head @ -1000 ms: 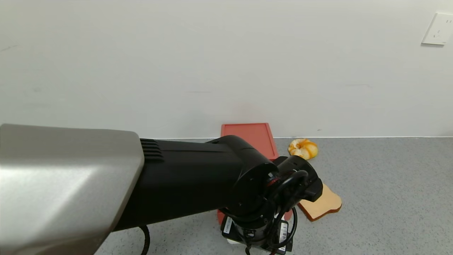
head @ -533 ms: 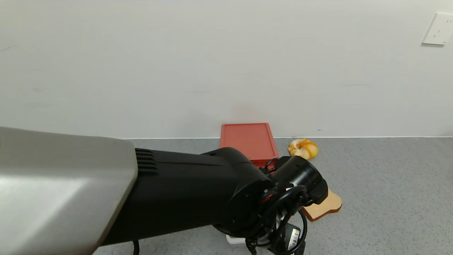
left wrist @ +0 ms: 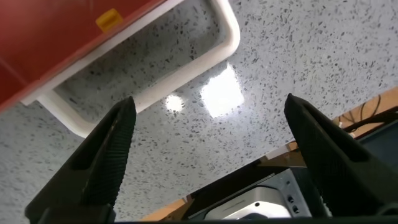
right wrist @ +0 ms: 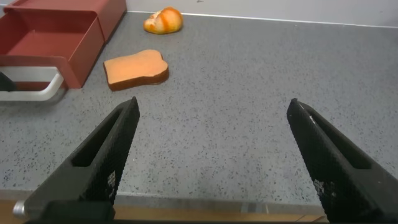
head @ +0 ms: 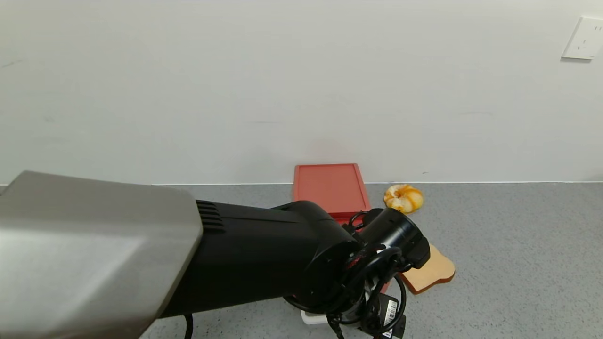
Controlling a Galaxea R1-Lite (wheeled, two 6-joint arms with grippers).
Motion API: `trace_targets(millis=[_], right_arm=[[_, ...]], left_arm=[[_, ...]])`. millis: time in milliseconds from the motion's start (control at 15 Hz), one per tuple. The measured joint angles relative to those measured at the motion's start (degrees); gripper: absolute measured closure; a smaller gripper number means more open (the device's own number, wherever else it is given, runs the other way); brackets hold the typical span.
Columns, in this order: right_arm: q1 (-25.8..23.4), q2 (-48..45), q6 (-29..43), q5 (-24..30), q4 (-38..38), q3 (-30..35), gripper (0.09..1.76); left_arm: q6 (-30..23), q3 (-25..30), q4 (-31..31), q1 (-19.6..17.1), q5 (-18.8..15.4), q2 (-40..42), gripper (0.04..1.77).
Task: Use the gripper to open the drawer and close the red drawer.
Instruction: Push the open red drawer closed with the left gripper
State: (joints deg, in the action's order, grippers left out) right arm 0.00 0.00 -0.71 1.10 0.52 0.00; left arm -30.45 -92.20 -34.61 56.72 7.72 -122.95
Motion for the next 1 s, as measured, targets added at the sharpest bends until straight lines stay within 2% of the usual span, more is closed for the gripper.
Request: trace_targets(millis=[133, 467, 1000], right_arm=[[0.0, 0.0, 0.05, 0.0, 0.0, 0.0, 0.1], [0.0, 0.0, 0.05, -0.02, 0.0, 0.0, 0.1], [0.0, 0.0, 0.05, -0.05, 0.0, 0.0, 0.1]], left_arm=[[-2.86, -0.17, -0.83, -0.05, 0.4, -0.54, 0.09], [-8.18, -1.02, -10.75, -0.72, 2.51, 0.11, 0.09], [-16.04, -1.57, -11.75, -4.61, 4.11, 0.4, 0.09]])
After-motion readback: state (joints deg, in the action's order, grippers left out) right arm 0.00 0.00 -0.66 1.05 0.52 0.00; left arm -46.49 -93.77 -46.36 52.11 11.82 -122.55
